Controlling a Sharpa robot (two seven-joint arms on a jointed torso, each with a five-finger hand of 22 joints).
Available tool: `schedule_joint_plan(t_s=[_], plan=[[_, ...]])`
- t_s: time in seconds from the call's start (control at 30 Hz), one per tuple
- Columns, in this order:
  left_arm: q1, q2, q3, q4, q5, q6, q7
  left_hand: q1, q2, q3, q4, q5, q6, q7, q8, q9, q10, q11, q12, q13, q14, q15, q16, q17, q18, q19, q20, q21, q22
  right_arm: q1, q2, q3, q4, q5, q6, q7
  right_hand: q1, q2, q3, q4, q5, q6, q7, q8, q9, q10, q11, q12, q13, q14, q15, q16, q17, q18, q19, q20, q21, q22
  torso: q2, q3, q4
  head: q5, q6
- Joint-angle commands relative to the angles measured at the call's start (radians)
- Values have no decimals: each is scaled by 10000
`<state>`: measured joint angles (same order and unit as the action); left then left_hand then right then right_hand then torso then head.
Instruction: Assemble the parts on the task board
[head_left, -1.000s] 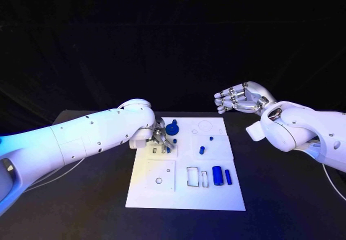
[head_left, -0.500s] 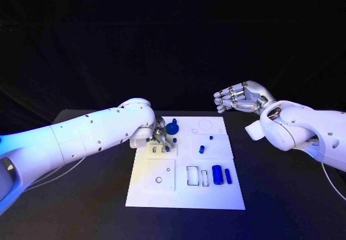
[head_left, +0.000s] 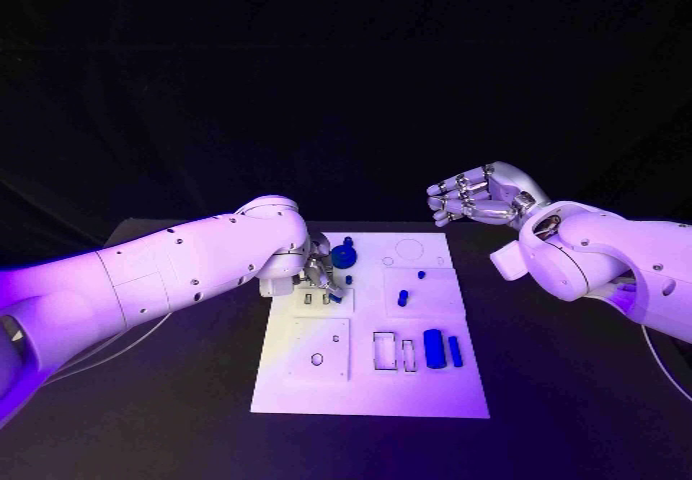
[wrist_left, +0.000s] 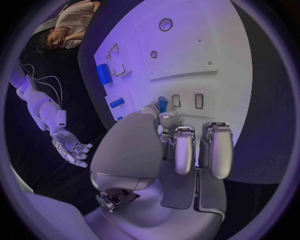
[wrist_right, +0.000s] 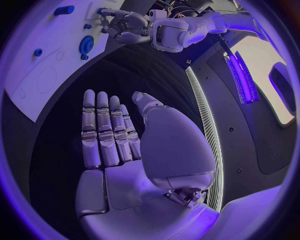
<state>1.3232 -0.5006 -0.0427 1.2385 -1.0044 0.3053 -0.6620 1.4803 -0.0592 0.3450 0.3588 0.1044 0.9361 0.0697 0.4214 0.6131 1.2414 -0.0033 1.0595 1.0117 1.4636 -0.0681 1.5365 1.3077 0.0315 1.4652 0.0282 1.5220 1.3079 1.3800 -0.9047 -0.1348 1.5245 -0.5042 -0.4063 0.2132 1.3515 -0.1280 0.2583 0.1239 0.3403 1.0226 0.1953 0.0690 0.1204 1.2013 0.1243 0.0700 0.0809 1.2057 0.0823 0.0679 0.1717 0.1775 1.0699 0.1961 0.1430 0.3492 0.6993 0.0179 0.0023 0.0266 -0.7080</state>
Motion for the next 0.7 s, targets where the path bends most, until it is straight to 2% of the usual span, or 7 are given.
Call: schedule_joint_plan(t_s=[0.03,0.1,0.13,0.47,0.57,0.7], plan=[[2,-58,8,72,518,-286,113,-252,-424,2188,-1408,-6,-82,17,289,641,36,20,-42,-14,940,37,-30,2302,-91,522,43,39,1577,-12,11,-1,-13,-32,93,37,-63,19,-4,-36,49,2,0,-29,-11,2,61,-9,-14,-4,69,-46,-16,62,64,-11,-41,-20,0,1,9,-2,6],[1,-119,16,109,722,-460,94,-837,-743,3167,-1656,-48,-115,18,447,900,125,50,4,18,944,40,-28,2311,-91,524,50,39,1587,-15,10,-1,-24,-37,89,38,-63,19,-4,-36,49,2,0,-29,-11,2,61,-9,-14,-4,69,-46,-16,62,64,-11,-41,-20,-6,3,16,8,7],[1,-153,20,131,848,-550,78,-936,-819,3298,-1753,-60,-120,31,483,958,148,17,29,40,945,38,-26,2314,-93,530,49,43,1599,-16,9,-1,-29,-41,87,39,-63,19,-4,-36,49,2,0,-29,-11,2,61,-9,-14,-4,69,-46,-16,62,64,-11,-41,-20,-6,5,22,16,10],[-2,-523,41,459,1901,-1295,-204,-1564,-993,3929,-2255,-79,-94,-36,729,1337,412,-66,317,313,951,-3,-21,2327,-104,559,13,65,1657,-22,7,-3,-68,-55,81,55,-63,19,-4,-36,49,2,0,-29,-11,2,61,-9,-14,-4,69,-46,-16,62,64,-11,-41,-20,-1,10,24,66,10],[-15,-638,41,597,1937,-1477,-316,-1702,-1021,4031,-2367,-81,-83,-60,781,1421,493,-80,416,408,953,-23,-18,2330,-105,564,-1,67,1665,-26,5,-4,-75,-57,87,59,-63,19,-4,-36,49,2,0,-29,-11,2,61,-9,-14,-4,69,-46,-16,62,64,-11,-41,-20,4,2,20,78,-8],[-55,-790,28,784,1660,-1777,-485,-1898,-1079,4170,-2522,-84,-57,-92,858,1536,611,-114,575,564,954,-45,-17,2333,-102,557,-23,60,1652,-34,-2,-6,-78,-59,89,64,-63,19,-4,-36,49,2,0,-29,-11,2,61,-9,-14,-4,69,-46,-16,62,64,-11,-41,-20,1,9,20,111,-13]])
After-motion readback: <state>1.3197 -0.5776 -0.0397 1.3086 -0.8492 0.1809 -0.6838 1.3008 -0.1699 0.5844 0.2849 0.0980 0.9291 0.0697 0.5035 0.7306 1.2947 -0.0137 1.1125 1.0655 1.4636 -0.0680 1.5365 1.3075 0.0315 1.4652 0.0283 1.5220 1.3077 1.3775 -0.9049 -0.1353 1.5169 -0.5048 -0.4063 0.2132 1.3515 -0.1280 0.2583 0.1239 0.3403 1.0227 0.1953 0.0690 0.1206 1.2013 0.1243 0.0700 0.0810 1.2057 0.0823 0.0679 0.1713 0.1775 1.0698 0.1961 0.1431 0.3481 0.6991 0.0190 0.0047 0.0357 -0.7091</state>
